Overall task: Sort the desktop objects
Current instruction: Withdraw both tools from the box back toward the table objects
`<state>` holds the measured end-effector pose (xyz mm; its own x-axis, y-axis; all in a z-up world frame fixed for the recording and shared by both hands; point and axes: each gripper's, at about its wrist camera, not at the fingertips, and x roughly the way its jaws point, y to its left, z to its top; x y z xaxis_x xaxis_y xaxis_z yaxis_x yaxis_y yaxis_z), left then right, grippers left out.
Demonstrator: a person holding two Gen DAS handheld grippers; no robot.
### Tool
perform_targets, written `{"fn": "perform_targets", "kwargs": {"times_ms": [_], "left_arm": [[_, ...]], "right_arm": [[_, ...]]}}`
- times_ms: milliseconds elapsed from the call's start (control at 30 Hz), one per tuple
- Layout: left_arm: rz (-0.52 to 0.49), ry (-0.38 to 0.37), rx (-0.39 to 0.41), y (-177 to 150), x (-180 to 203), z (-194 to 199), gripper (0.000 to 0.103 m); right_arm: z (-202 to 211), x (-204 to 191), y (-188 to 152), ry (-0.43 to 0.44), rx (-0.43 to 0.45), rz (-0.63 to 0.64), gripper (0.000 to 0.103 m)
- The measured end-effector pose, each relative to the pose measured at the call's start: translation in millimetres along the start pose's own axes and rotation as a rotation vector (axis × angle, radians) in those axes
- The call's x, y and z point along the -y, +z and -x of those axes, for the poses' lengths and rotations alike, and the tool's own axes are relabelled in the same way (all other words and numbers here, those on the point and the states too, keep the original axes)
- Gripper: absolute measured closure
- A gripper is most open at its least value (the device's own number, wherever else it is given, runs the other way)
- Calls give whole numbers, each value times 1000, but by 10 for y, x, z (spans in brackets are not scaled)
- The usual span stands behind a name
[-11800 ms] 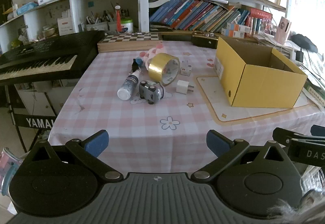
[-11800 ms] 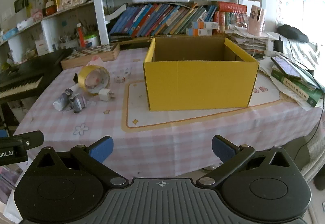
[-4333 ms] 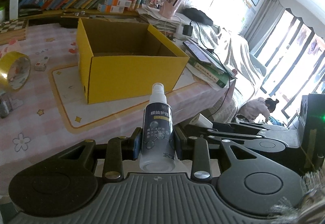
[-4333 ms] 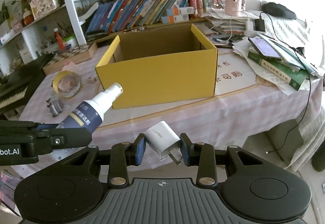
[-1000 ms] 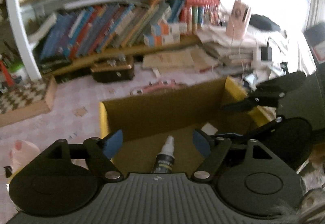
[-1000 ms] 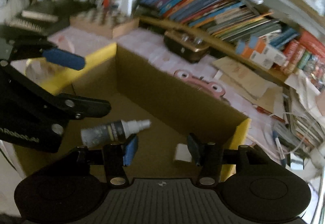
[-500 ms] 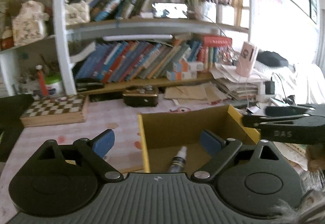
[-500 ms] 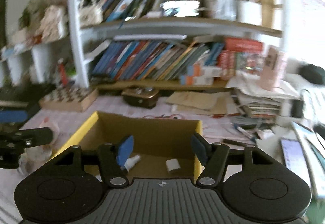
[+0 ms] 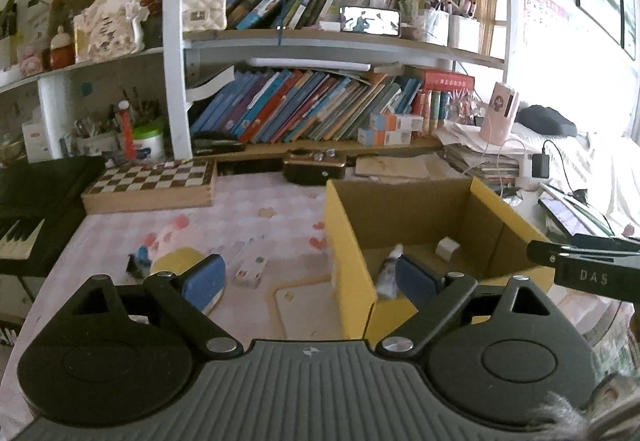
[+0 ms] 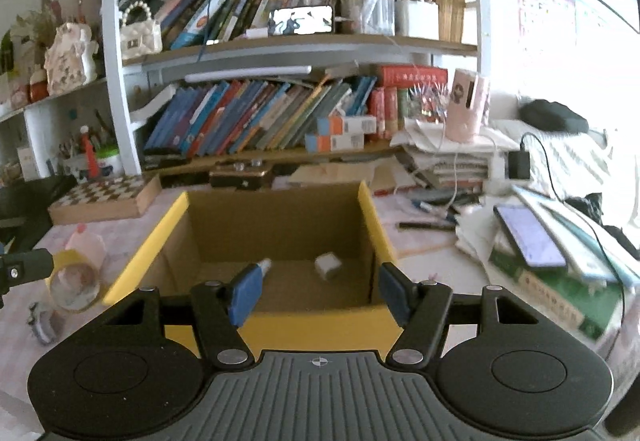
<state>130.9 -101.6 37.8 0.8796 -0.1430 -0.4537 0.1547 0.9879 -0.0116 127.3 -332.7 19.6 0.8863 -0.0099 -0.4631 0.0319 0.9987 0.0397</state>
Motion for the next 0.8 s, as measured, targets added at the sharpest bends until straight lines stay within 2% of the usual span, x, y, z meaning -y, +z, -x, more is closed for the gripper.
{"fn": "perform_targets", "kwargs": {"times_ms": [400,800], "left_arm": [[4,13,-92,-511,-478,388,11],[-6,17,-176,-873,-835,653,11]], "right_arm": [[393,-621,-490,0,-107,-12,37],[627,-1139,-837,53,-182,8,35]]}}
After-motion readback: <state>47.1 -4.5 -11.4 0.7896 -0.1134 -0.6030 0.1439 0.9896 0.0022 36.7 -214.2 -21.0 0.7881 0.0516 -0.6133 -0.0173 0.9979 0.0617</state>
